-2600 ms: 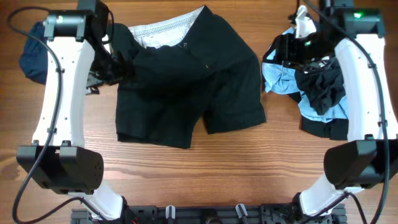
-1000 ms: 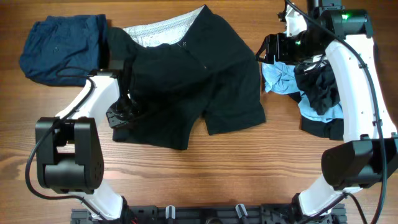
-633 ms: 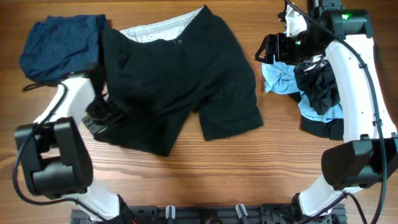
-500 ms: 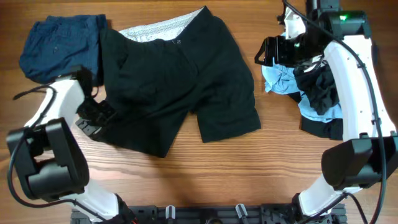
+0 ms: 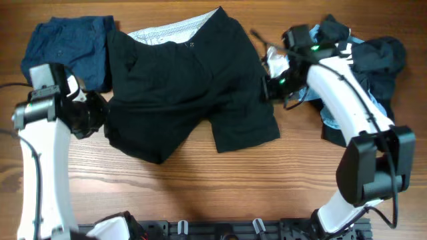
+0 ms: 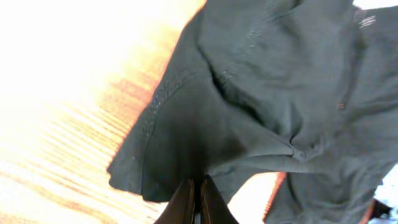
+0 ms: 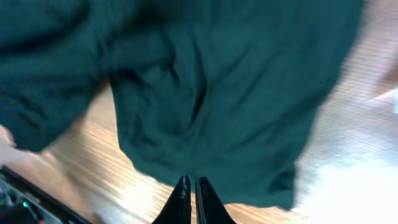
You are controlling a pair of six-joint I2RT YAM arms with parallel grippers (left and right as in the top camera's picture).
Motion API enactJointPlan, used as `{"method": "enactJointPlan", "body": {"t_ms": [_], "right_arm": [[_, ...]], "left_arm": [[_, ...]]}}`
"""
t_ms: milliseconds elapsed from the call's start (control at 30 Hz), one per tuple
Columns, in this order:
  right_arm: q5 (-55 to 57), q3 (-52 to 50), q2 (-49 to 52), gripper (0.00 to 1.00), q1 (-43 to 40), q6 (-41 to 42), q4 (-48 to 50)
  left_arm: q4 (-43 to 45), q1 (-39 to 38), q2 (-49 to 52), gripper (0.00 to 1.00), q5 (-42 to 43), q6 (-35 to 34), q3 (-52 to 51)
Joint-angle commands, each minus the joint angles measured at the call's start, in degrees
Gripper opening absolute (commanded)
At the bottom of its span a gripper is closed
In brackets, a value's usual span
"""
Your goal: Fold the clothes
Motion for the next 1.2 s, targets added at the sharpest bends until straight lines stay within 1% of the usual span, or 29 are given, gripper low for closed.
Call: {"method": "enactJointPlan", "body": {"t_ms": [0, 100, 233, 367, 433, 500, 600, 633, 667, 700, 733, 767, 800, 833, 867, 900, 933, 967, 1000, 1033, 1067, 1133, 1167], "right_arm": [[-0.9, -5.1, 0.1, 0.04, 2.4, 4.4, 3.9], [-0.7, -7.9, 0.1, 0.04, 2.8, 5.1, 4.5], [4.0, -11.7, 0.1, 0.04, 2.8, 10.7, 3.3], [3.9, -13.6, 0.1, 0.04, 2.8, 12.5, 3.2], [3.9, -13.6, 0.1, 0.04, 2.8, 12.4, 3.8], [3.5, -13.6, 0.1, 0.04, 2.8, 12.5, 5.1], [2.3, -12.9, 0.1, 0.05, 2.7, 11.3, 7.0], [1.9, -12.2, 0.1, 0.08, 2.7, 10.1, 7.3], [1.6, -10.8, 0.0, 0.11, 2.7, 8.2, 7.1], [1.3, -9.7, 0.0, 0.17, 2.7, 7.1, 6.9], [1.1, -8.1, -0.2, 0.22, 2.7, 5.8, 6.2], [1.0, -6.2, -0.3, 0.27, 2.7, 5.3, 5.4], [1.0, -4.3, -0.5, 0.33, 2.7, 5.1, 4.6], [1.0, -2.7, -0.7, 0.41, 2.7, 5.2, 4.0], [1.0, -1.4, -0.9, 0.47, 2.7, 6.1, 3.6], [1.0, -1.0, -0.9, 0.50, 2.7, 6.3, 3.6], [0.9, -1.0, -0.9, 0.49, 2.7, 7.3, 3.7], [0.9, -1.1, -0.7, 0.34, 2.7, 8.0, 4.0], [0.9, -1.3, -0.5, 0.23, 2.8, 8.0, 4.4], [0.9, -1.6, 0.1, 0.07, 2.8, 8.4, 5.2], [0.9, -1.9, 0.5, 0.04, 2.9, 8.8, 6.0], [1.2, -2.1, 1.9, 0.04, 3.4, 8.9, 6.7], [1.9, -2.1, 2.6, 0.04, 3.7, 9.0, 6.7]], "left_arm": [[1.2, -2.8, -2.3, 0.04, 1.0, 0.3, 0.9], [0.7, -4.9, -2.2, 0.04, -0.4, 0.3, 0.9], [-0.8, -5.1, -2.8, 0.04, -1.4, 0.3, 0.9], [-5.6, -5.1, -6.1, 0.04, -8.3, -0.2, 0.9], [-10.3, -5.1, -7.1, 0.04, -12.9, -3.9, 0.9], [-14.0, -5.1, -7.3, 0.04, -13.2, -5.7, 0.9], [-15.3, -5.1, -7.3, 0.04, -10.6, -6.4, 0.9], [-15.7, -5.2, -7.3, 0.08, -9.0, -6.4, 0.9], [-16.3, -5.3, -7.3, 0.24, -8.4, -6.4, 0.9], [-16.5, -5.4, -7.3, 0.38, -8.4, -6.3, 0.9], [-16.7, -5.4, -7.3, 0.46, -8.4, -6.1, 0.9], [-16.8, -5.4, -7.3, 0.59, -8.4, -5.9, 0.9], [-16.8, -5.4, -7.3, 0.69, -8.4, -5.7, 0.9], [-16.6, -5.4, -7.3, 0.77, -8.4, -5.7, 0.9], [-16.2, -5.4, -7.3, 0.80, -8.4, -5.7, 0.9], [-15.0, -5.4, -7.4, 0.81, -8.0, -4.9, 0.9], [-13.8, -5.4, -7.4, 0.80, -7.1, -3.9, 1.1], [-12.1, -5.4, -7.4, 0.77, -6.2, -3.3, 1.5], [-9.9, -5.4, -7.4, 0.75, -4.8, -2.4, 1.8], [-6.4, -5.4, -7.4, 0.70, -2.5, -1.1, 2.0], [-4.1, -5.4, -7.4, 0.62, -0.8, -0.2, 2.0], [0.0, -5.4, -7.3, 0.29, 1.6, 0.1, 2.0], [1.5, -5.4, -7.2, 0.14, 1.6, 0.1, 2.0]]}}
